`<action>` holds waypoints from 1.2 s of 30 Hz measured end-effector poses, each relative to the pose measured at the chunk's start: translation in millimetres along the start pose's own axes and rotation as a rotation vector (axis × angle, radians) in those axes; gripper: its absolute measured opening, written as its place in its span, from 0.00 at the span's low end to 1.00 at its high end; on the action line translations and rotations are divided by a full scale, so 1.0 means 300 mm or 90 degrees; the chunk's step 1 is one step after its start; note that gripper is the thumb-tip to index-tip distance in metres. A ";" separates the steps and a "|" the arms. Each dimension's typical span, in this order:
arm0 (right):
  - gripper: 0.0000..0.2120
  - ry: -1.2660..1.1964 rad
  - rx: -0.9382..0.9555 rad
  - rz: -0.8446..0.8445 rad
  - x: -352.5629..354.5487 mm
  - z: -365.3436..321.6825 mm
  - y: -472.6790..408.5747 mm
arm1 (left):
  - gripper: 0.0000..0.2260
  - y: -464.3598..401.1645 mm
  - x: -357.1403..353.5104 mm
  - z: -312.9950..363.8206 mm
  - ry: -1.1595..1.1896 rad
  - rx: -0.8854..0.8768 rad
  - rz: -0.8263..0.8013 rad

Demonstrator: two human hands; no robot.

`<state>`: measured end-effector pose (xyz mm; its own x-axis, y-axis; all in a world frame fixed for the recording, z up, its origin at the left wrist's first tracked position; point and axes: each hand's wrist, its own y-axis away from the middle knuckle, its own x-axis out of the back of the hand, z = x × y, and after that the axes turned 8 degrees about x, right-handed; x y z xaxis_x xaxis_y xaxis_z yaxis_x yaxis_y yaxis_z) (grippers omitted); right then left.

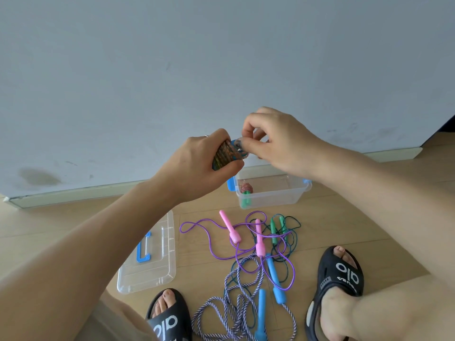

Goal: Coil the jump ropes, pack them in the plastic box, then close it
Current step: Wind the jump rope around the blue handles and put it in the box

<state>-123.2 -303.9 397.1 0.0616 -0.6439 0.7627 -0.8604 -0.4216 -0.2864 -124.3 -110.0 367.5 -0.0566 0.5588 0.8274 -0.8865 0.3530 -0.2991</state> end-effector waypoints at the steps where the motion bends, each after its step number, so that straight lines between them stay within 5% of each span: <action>1: 0.08 0.020 0.003 -0.015 0.004 0.004 -0.004 | 0.13 -0.001 -0.003 -0.002 -0.005 -0.003 -0.008; 6: 0.21 -0.055 -0.081 -0.048 -0.040 -0.045 -0.017 | 0.12 -0.020 -0.030 -0.004 -0.049 0.068 -0.077; 11: 0.14 -0.159 -0.199 -0.053 -0.109 -0.057 -0.017 | 0.14 -0.065 -0.065 -0.028 -0.103 0.212 -0.141; 15: 0.19 -0.222 -0.260 0.022 -0.103 -0.033 -0.042 | 0.13 -0.097 -0.111 -0.060 -0.103 0.282 -0.163; 20: 0.12 -0.259 -0.368 0.181 -0.104 0.101 -0.107 | 0.15 -0.136 -0.214 -0.087 0.267 0.493 -0.224; 23: 0.20 -0.427 -0.590 0.087 -0.151 0.215 -0.104 | 0.10 -0.206 -0.304 -0.076 0.435 0.597 -0.240; 26: 0.20 -0.590 -0.653 -0.016 -0.214 0.307 -0.100 | 0.12 -0.271 -0.394 -0.084 0.549 0.690 -0.259; 36: 0.06 -0.469 -0.673 -0.007 -0.514 0.809 -0.157 | 0.16 -0.425 -0.830 -0.325 0.383 0.727 -0.335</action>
<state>30.5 -339.7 152.3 0.0436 -0.9849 0.1674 -0.8177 0.0611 0.5724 47.6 -221.0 153.4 0.3420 0.8890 0.3044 -0.6387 -0.0176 0.7692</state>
